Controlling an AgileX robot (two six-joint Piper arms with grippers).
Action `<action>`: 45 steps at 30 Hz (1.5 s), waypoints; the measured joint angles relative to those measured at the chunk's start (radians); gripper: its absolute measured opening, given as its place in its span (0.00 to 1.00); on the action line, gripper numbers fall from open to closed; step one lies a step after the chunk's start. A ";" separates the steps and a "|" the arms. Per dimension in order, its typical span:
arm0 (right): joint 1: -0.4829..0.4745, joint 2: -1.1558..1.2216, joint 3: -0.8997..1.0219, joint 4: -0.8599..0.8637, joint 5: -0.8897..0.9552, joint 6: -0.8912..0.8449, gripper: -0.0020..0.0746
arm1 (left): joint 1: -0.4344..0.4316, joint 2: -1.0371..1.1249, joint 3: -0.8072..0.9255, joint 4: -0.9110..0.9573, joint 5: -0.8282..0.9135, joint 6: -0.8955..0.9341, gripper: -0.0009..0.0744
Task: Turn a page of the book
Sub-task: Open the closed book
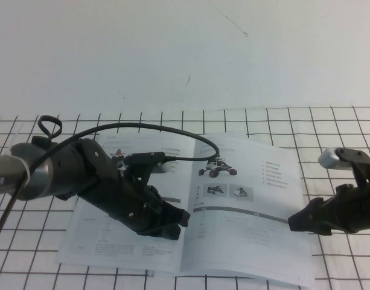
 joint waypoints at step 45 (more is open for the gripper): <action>0.071 0.094 -0.010 0.335 0.134 -0.256 0.59 | 0.000 0.004 -0.006 -0.001 0.003 -0.004 0.01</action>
